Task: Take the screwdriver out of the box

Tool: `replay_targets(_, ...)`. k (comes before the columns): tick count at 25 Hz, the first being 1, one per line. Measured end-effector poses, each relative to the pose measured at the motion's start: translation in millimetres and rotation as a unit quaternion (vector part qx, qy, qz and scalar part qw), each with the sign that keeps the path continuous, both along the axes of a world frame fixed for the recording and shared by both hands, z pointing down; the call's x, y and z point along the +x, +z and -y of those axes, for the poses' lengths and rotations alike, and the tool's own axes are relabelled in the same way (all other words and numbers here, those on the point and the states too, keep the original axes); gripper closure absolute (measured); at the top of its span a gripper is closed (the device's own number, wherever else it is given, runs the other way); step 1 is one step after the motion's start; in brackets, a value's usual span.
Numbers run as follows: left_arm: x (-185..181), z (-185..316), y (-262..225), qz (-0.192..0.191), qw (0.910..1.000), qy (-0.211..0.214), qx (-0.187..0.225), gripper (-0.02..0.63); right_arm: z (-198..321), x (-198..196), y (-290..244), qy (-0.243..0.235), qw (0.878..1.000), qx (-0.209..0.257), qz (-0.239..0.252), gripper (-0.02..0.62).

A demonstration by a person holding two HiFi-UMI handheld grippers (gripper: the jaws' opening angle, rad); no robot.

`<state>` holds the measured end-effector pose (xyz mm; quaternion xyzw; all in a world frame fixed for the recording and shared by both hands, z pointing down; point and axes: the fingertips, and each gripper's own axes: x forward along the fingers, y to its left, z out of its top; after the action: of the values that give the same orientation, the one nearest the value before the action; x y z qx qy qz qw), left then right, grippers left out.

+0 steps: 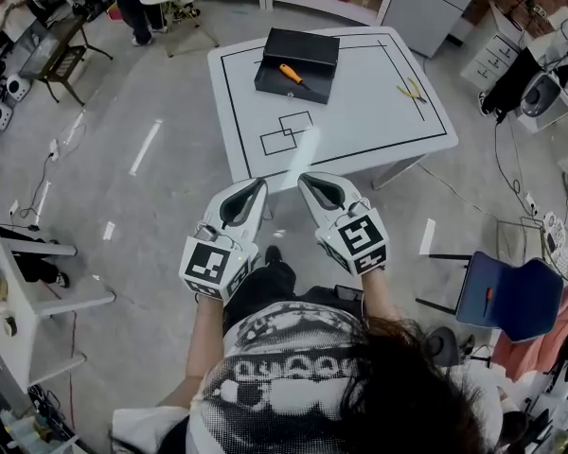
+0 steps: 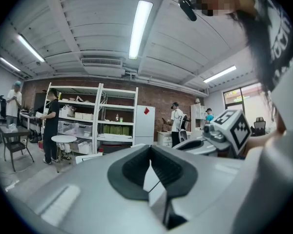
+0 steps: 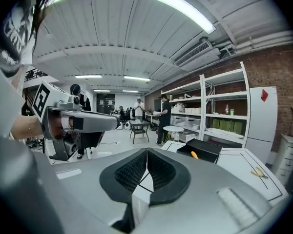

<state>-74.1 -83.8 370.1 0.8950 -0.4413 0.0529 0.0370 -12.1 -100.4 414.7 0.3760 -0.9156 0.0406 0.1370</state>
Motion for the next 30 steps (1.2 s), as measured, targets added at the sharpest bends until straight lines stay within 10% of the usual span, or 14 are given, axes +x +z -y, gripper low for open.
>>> replay_targets(30, -66, 80, 23, -0.013, 0.9986, 0.045, -0.025, 0.606, 101, -50, 8, 0.046, 0.998, -0.013, -0.045, 0.598)
